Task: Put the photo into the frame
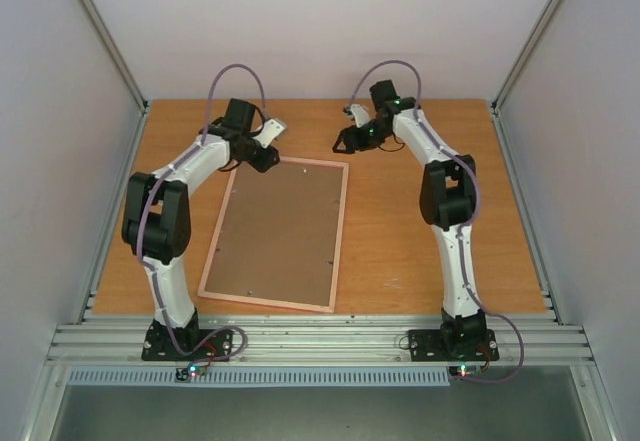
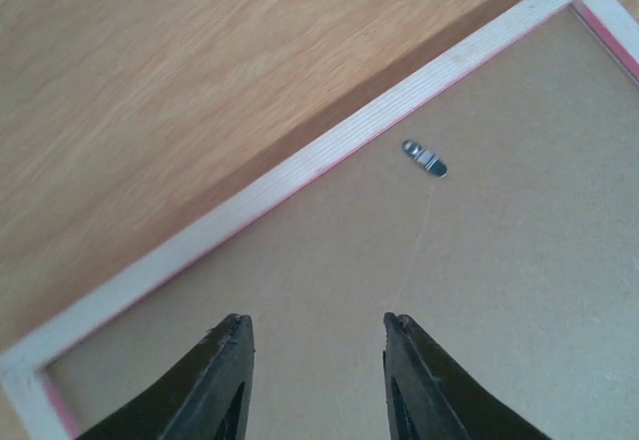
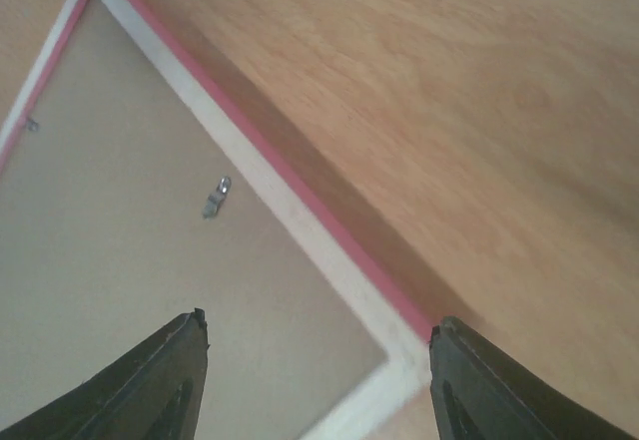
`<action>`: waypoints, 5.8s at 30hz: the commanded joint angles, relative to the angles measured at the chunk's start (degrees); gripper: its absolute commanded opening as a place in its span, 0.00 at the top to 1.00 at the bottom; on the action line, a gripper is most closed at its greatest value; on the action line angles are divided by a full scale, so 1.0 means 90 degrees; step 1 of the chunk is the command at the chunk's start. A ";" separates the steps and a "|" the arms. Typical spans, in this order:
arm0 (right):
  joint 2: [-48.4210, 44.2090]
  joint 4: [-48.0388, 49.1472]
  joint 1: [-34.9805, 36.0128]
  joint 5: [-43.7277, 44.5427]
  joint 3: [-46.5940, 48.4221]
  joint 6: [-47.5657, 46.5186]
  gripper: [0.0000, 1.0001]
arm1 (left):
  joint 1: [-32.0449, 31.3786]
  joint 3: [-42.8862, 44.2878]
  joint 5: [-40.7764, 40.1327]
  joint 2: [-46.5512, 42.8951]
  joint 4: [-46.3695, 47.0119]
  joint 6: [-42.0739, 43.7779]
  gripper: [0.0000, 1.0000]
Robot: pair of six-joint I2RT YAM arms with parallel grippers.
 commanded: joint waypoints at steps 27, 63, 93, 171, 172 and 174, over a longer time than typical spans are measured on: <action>0.2393 -0.2304 0.1054 0.2644 0.3114 -0.2746 0.75 | 0.0252 -0.0875 -0.0150 -0.1061 -0.0332 -0.0588 0.59; -0.2776 0.0575 0.0934 -0.0540 -0.5436 0.1523 0.60 | -0.0023 -0.0367 0.1389 -0.0417 -0.1299 -0.0122 0.32; -0.1727 0.1434 0.0339 -0.1014 -0.5176 0.1869 0.83 | -0.1588 -0.0399 0.1338 0.0637 -0.0532 -0.0717 0.76; -0.0991 0.1346 -0.0099 -0.1239 -0.3087 0.2117 0.57 | -0.2948 -0.2101 -0.0572 0.0070 0.1462 0.0900 0.84; -0.0776 0.1153 -0.0062 -0.0987 -0.2679 0.2167 0.55 | -0.2941 -0.2108 -0.0539 0.0055 0.1461 0.0943 0.84; -0.0414 0.0993 -0.0012 -0.0700 -0.2104 0.2292 0.49 | -0.2938 -0.2141 -0.0444 0.0021 0.1453 0.0993 0.84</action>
